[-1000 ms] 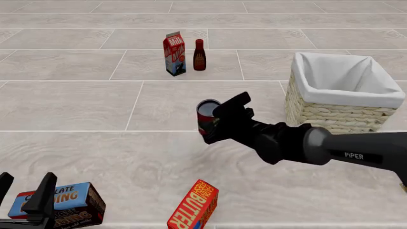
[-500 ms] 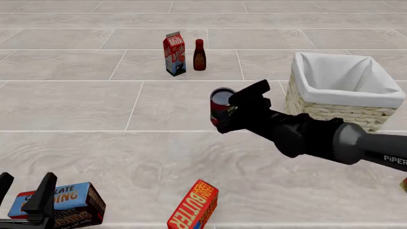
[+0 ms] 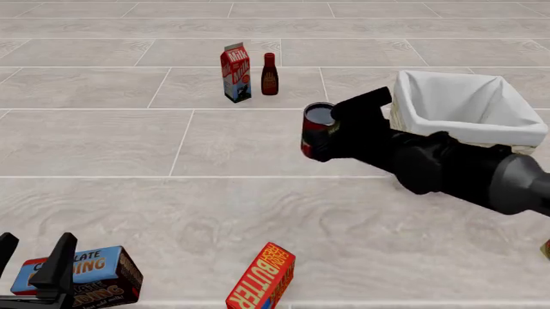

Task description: Pick the tomato sauce and place it in the basket.

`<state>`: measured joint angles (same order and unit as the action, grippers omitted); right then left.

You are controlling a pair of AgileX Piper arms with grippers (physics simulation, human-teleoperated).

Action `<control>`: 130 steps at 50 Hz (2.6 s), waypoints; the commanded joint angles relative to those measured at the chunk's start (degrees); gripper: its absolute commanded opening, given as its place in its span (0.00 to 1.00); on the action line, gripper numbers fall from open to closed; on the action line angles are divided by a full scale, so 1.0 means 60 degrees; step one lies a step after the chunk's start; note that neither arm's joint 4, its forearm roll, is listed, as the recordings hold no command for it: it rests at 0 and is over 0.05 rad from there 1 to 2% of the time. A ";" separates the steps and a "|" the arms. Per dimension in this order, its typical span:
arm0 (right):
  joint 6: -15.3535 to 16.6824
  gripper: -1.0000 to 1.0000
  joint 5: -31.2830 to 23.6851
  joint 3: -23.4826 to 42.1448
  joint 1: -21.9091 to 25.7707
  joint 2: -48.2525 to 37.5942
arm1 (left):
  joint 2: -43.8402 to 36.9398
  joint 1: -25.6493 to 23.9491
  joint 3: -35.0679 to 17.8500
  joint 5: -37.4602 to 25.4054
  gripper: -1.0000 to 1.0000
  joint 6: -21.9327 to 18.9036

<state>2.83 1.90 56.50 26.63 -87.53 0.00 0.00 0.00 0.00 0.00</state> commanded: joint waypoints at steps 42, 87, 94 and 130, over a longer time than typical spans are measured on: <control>-0.0455 0.00 -0.2642 0.1771 -0.1751 0.0988 | 0.0000 0.0000 0.0000 0.0000 1.00 0.0000; 0.0260 0.00 -0.3907 0.3749 -0.3987 0.0702 | 0.0000 0.0000 0.0000 0.0000 1.00 0.0000; 0.0234 0.00 -0.3881 0.3823 -0.4287 0.0676 | 0.0000 0.0000 0.0000 0.0000 1.00 0.0000; -0.0209 0.00 -0.3181 0.3381 -0.5811 0.0354 | 0.0000 0.0000 0.0000 0.0000 1.00 0.0000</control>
<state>3.74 -19.18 78.27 -6.01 -84.35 0.00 0.00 0.00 0.00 0.00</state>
